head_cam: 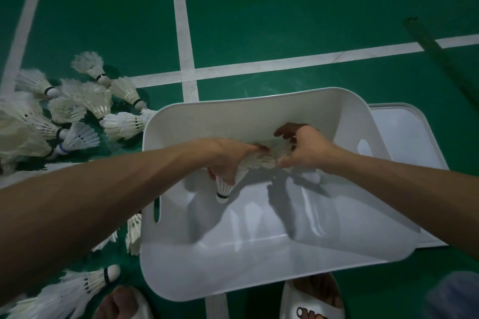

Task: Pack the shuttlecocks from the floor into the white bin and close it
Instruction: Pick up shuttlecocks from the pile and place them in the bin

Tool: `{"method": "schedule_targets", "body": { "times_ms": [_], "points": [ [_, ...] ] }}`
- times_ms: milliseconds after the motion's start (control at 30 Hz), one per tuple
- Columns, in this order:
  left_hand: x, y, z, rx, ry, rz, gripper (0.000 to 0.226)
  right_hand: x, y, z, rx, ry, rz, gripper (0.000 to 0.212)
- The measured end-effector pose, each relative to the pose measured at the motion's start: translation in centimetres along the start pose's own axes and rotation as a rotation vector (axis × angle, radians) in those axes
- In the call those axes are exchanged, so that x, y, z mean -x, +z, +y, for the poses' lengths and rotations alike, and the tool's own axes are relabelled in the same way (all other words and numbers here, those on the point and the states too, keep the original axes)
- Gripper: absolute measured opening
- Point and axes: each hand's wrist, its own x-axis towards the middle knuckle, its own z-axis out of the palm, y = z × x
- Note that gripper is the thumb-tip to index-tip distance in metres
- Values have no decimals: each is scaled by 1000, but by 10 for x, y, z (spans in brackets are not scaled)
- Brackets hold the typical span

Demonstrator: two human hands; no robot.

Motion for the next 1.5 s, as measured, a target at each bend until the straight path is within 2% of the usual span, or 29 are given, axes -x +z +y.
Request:
{"method": "schedule_targets", "body": {
  "times_ms": [200, 300, 467, 633, 767, 867, 1033, 1233, 1400, 1500],
  "points": [
    [2, 4, -6, -31, 2, 43, 104, 2, 15, 7, -206, 31, 130, 54],
    [0, 6, -6, -59, 11, 72, 104, 7, 24, -2, -420, 61, 103, 55],
    [2, 6, -9, -26, -7, 52, 104, 8, 32, -8, -546, 38, 61, 59],
    [6, 6, -9, -53, 5, 62, 103, 8, 28, -3, -429, -1, 41, 51],
    [7, 9, -11, 18, 28, 60, 105, 16, 25, 2, -164, -11, 159, 60],
    [12, 5, -11, 44, 48, 67, 108, 17, 25, 0, -180, -13, 192, 57],
    [25, -2, -13, 85, 105, 107, 99, 18, 20, -3, -230, -26, 152, 58],
    [31, -10, -4, 132, 258, 226, 86, 27, -8, 1, -46, -4, 105, 66],
    [29, -10, 5, 125, 349, 230, 61, 38, -17, -3, -88, 5, 133, 64],
    [29, -10, 9, 122, 372, 269, 59, 46, -20, -6, -309, -56, 100, 63]
  ]
}}
